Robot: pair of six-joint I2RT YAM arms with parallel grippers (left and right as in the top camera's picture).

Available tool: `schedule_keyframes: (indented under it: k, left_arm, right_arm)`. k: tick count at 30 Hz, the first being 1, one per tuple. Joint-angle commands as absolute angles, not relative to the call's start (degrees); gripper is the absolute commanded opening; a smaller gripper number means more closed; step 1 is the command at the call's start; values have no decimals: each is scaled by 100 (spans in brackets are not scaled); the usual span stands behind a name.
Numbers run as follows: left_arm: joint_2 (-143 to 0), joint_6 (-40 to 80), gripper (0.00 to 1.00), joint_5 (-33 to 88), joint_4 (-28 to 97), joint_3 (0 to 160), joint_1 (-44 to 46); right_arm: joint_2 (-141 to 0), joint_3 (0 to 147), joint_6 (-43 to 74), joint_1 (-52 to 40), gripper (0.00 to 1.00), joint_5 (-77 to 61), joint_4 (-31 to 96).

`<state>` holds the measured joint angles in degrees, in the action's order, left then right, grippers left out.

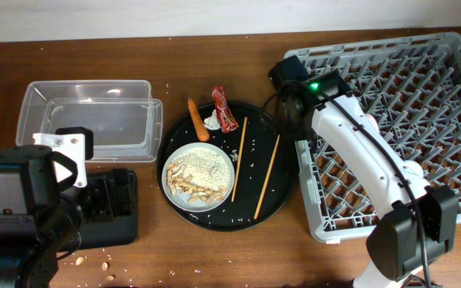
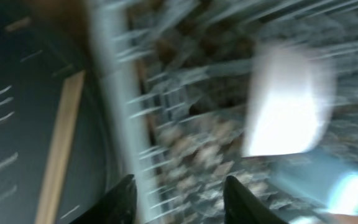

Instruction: Sort waste into correct bins and load items into the dishwasher rack

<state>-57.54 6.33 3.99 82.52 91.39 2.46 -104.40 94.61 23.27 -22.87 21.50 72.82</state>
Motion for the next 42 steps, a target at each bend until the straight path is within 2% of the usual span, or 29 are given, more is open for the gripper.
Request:
schedule_keyframes:
  k: [1, 3, 4, 7, 9, 12, 13, 14, 15, 17, 19, 20, 23, 25, 27, 29, 30, 31, 32, 34, 36, 39, 41, 42]
  left_arm:
    - [-5736, 683, 99, 318, 8241, 9161, 244]
    - [-5736, 683, 99, 318, 8243, 9161, 244]
    - [-5736, 683, 99, 318, 8241, 9161, 244]
    - [-5736, 683, 99, 318, 8241, 9161, 244]
    - [-5736, 683, 99, 318, 8241, 9161, 244]
    - [-5736, 683, 99, 318, 8241, 9161, 244]
    - [-5736, 683, 99, 318, 8241, 9161, 244]
    - [-5734, 683, 99, 318, 8243, 9161, 244]
    - [-5736, 683, 99, 318, 8241, 9161, 244]
    - [-5736, 683, 99, 318, 8241, 9161, 244]
    - [-5736, 683, 99, 318, 8241, 9161, 244]
    - [-5736, 683, 99, 318, 8241, 9161, 244]
    - [-5736, 683, 99, 318, 8241, 9161, 244]
    - [-5734, 683, 99, 318, 8241, 9161, 244]
    - [-5736, 683, 99, 318, 8241, 9161, 244]
    - [-5734, 683, 99, 318, 8241, 9161, 244]
    - [-5736, 683, 99, 318, 8241, 9161, 244]
    - [-5736, 683, 99, 318, 8241, 9161, 244]
    - [-5736, 683, 99, 318, 8241, 9161, 244]
    - [-5734, 683, 99, 318, 8241, 9161, 244]
    - [-5736, 683, 99, 318, 8241, 9161, 244]
    - [-5736, 683, 99, 318, 8241, 9161, 244]
    - [-5736, 683, 99, 318, 8241, 9161, 244]
    - [-5734, 683, 99, 318, 8241, 9161, 244]
  right_arm:
    - [-10527, 9026, 2432, -2580, 34, -478, 6925]
    - [-10551, 8224, 3175, -2853, 34, -565, 6396]
    - [-10551, 7544, 3461, -3050, 48, -751, 5756]
    - [-10554, 6466, 4442, -3061, 47, -648, 4436]
    - [-10554, 6285, 4886, -2971, 47, -580, 4248]
    - [-10643, 6283, 5164, -2952, 32, -580, 4045]
    - [-10777, 6283, 5234, -2954, 30, -582, 4042]
    - [-10927, 6283, 5260, -2919, 10, -757, 4047]
    - [-10881, 6313, 5251, -2836, 4, -869, 4071]
    - [-10538, 6694, 4206, -2711, 4, -926, 4357]
    - [-9850, 7535, 2193, -2683, 4, -1033, 5063]
    - [-9485, 8082, 740, -2681, 4, -1046, 5568]
    - [-8962, 8788, 220, -2244, 4, 1175, 5909]
    - [-9089, 8715, -305, -1905, 4, 1103, 5918]
    - [-9723, 8451, -301, -1393, 4, 1072, 5887]
    - [-10162, 8449, -298, -1354, 6, 311, 5990]
    - [-10119, 8468, -222, -1435, 41, 279, 6007]
    - [-10062, 8499, -69, -1496, 52, 276, 6034]
    - [-9920, 8547, 368, -1684, 57, 102, 6027]
    - [-9861, 8545, 913, -2018, 61, -233, 5929]
    - [-10057, 8468, 2178, -2683, 63, -342, 5516]
    - [-10914, 8420, 3277, -3210, 57, -325, 4827]
    - [-11666, 8420, 3601, -3181, 41, -322, 4281]
    - [-11828, 8420, 3614, -3142, 40, -318, 4134]
